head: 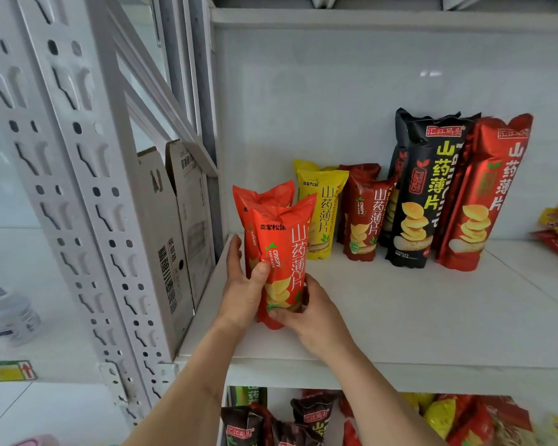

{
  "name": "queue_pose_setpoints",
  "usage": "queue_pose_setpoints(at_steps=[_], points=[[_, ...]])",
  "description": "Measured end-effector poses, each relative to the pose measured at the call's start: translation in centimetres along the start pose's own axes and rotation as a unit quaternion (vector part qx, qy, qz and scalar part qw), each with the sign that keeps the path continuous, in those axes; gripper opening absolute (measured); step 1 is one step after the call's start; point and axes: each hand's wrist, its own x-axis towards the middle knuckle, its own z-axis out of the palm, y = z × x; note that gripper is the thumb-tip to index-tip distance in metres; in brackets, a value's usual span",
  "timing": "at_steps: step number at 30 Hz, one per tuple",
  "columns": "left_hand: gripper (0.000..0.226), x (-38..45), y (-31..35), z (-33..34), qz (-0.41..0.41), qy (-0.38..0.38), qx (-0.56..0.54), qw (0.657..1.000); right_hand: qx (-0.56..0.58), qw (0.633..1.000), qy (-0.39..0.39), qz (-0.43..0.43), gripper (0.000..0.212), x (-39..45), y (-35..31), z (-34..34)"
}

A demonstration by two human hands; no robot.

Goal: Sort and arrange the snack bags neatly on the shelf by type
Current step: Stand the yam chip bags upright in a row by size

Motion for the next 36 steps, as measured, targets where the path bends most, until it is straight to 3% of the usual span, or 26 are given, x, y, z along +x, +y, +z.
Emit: queue_pose_setpoints(at_steps=[13,23,36], points=[[0.124,6.6,-1.6,1.7,-0.023,-0.003,-0.017,1.000,-0.039,0.998,0.019,0.036,0.093,5.3,-0.4,0.4],[0.135,11.7,-3.5,2.1,-0.029,-0.003,-0.011,0.999,-0.082,0.994,0.063,0.042,0.085,9.9,0.2,1.1],[0.127,16.7,-5.9,2.1,-0.030,0.005,-0.014,0.999,-0.137,0.975,0.148,0.094,0.085,13.4,-0.3,3.7]])
